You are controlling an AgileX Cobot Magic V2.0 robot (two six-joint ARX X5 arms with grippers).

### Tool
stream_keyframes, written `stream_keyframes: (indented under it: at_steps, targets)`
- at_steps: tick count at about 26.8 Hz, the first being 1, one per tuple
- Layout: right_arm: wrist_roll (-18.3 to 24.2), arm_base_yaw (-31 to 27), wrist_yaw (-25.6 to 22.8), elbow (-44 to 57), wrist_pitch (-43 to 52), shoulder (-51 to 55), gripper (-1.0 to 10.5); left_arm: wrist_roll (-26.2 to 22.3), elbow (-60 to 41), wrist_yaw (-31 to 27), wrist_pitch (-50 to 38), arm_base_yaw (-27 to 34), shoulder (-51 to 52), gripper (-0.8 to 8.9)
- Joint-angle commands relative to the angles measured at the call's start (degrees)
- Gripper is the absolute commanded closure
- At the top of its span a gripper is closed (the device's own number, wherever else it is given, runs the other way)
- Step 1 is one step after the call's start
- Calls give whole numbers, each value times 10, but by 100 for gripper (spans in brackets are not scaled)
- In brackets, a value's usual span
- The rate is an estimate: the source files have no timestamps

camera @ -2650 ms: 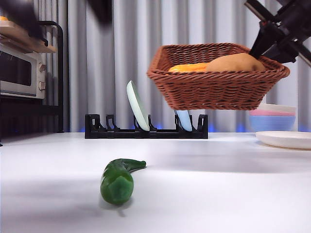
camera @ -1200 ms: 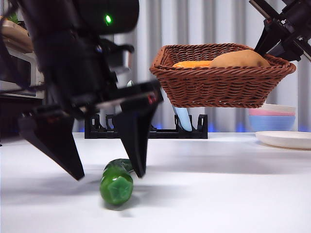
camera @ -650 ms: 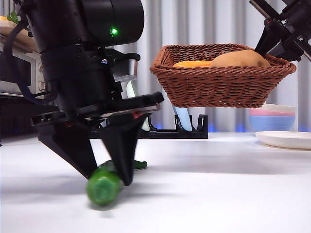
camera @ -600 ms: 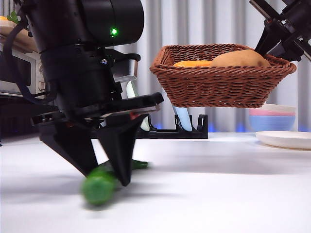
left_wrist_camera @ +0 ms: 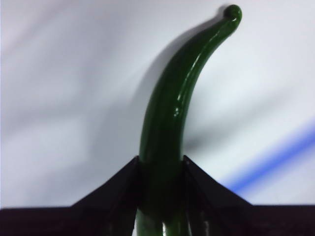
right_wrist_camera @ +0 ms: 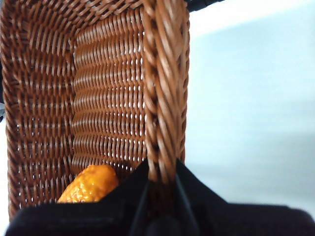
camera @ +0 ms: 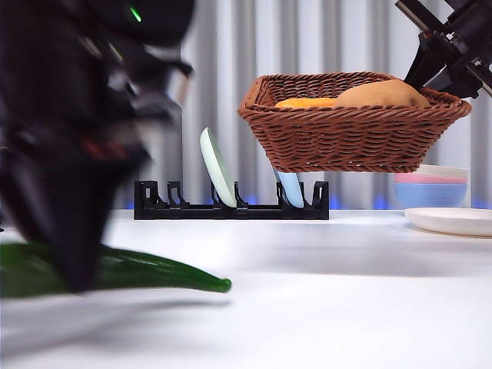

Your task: Pick up the basket,pick up the corn from the table,pick up the potato from the table,pick up the cucumber from the table,put all items into the basket

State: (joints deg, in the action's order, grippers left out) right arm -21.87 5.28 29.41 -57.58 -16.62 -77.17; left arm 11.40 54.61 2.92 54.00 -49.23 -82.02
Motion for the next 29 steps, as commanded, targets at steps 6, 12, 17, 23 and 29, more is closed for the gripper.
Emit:
stream_keyframes:
  at_steps: [6,12,17,23,29]
  targets:
    - [-8,9,6,-7,8,5,962,-100,11,164,20,-30,230,822]
    - [-5,40,5,-7,-15,5,962,-30,63,20,-170,-29,322,822]
    - [5,86,3,-7,-30,5,962,-21,74,-101,-349,-28,308,822]
    - [8,148,2,-7,-34,5,962,-24,81,-141,-393,-24,223,822]
    - [7,201,1,-7,-37,5,962,-36,140,-151,-283,2,99,822]
